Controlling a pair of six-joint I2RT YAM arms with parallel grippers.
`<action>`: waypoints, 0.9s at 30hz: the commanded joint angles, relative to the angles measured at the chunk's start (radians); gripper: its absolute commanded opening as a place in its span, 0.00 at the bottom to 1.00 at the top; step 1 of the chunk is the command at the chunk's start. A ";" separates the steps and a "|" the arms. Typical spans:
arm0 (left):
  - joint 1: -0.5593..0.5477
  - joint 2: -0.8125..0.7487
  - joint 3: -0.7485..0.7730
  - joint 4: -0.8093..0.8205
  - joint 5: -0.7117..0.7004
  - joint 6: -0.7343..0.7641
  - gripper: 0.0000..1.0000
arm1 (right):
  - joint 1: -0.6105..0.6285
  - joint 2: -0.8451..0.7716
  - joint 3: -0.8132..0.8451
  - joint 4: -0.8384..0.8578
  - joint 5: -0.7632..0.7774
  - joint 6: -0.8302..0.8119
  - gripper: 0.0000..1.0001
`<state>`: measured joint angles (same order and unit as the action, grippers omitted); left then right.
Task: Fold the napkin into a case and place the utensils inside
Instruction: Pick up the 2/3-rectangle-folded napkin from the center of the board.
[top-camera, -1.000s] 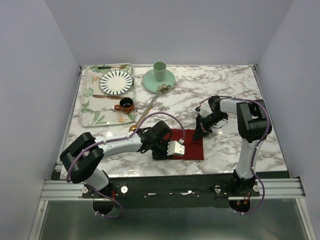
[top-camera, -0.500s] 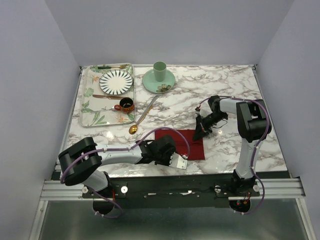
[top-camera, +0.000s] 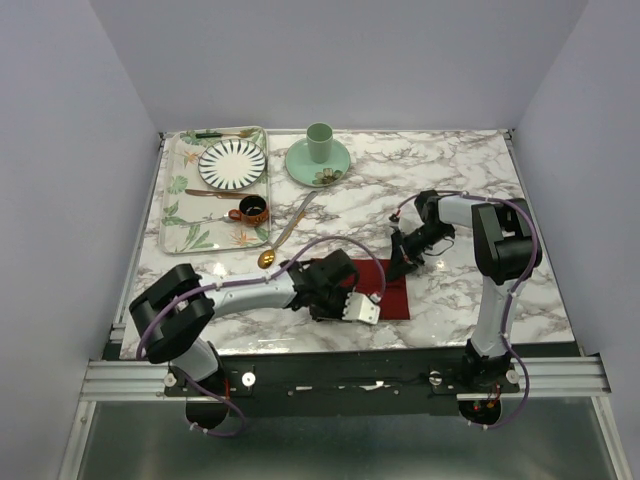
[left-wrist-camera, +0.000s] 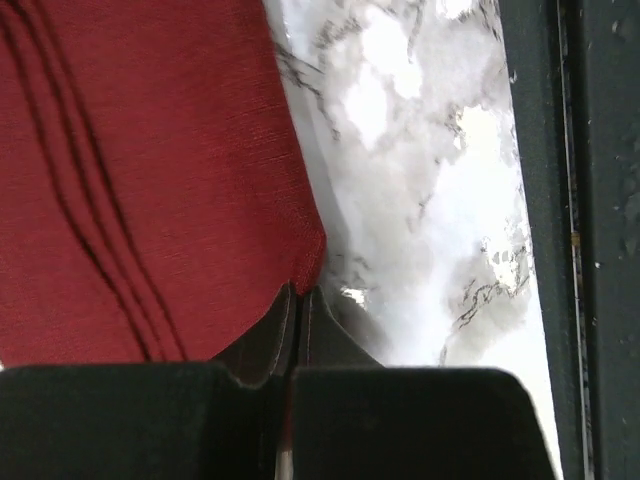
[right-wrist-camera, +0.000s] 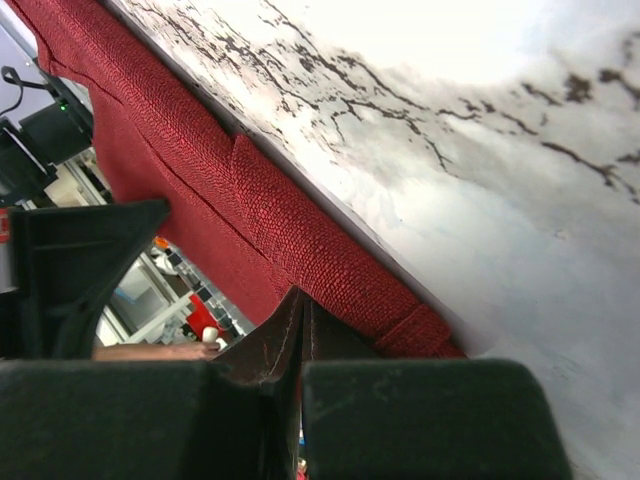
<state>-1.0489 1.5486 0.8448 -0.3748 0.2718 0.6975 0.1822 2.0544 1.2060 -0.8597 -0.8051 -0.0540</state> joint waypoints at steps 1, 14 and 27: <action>0.101 0.037 0.158 -0.223 0.303 0.002 0.00 | 0.007 0.044 0.013 0.041 0.144 -0.055 0.10; 0.395 0.381 0.533 -0.516 0.750 -0.124 0.00 | 0.010 0.062 0.049 0.024 0.153 -0.066 0.09; 0.517 0.576 0.674 -0.504 0.848 -0.271 0.00 | 0.020 0.087 0.089 -0.005 0.164 -0.081 0.09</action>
<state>-0.5568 2.0808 1.4700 -0.8669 1.0412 0.4831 0.1947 2.0926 1.2739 -0.9318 -0.7776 -0.0841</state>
